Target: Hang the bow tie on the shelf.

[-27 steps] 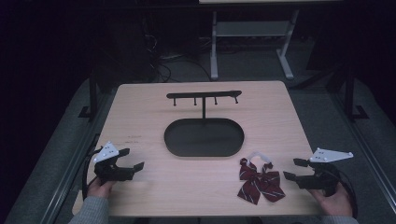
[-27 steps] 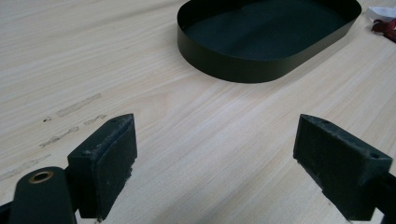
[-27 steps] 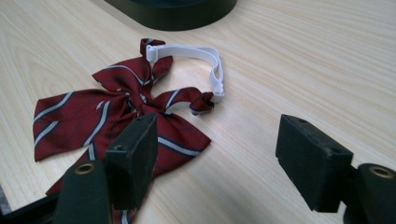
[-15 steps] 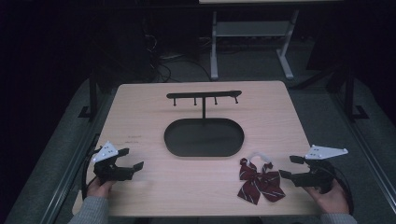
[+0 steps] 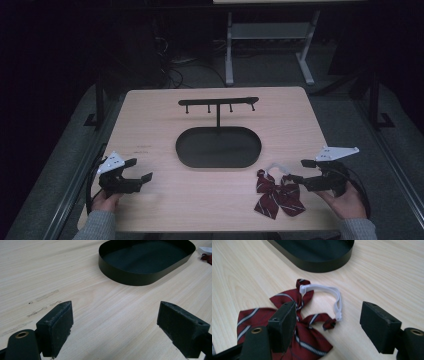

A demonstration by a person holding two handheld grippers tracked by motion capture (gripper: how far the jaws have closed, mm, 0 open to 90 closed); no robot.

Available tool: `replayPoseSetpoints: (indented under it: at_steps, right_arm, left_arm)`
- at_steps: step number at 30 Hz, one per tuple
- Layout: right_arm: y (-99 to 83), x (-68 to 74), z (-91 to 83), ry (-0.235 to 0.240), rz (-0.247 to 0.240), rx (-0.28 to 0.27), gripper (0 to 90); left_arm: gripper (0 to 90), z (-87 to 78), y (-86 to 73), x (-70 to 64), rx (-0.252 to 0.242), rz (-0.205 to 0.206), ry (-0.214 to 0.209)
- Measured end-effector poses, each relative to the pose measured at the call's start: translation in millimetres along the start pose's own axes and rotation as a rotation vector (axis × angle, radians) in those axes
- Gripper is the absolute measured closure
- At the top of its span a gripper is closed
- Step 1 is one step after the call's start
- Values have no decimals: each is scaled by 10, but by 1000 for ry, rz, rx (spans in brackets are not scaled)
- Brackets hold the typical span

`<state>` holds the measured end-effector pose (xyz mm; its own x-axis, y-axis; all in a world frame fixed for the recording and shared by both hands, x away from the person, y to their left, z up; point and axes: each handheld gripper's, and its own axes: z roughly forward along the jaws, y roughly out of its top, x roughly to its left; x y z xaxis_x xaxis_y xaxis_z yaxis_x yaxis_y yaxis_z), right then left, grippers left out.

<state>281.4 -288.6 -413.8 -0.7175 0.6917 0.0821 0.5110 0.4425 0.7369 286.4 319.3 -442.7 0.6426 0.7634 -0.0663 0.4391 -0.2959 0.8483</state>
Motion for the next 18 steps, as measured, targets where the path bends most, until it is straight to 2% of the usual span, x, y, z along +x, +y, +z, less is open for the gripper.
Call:
replayPoseSetpoints:
  at_steps: [8, 11, 18]
  right_arm:
    - [176, -44, 137, -4, -4, 28, 333]
    - [261, -46, 222, 0, -30, 43, 365]
    - [312, -95, 411, 0, -38, 70, 411]
  left_arm:
    - [130, 5, -3, -2, 1, -7, 0]
    - [130, 3, -1, 1, -5, -1, 1]
    - [130, 4, -2, 1, -1, -1, 0]
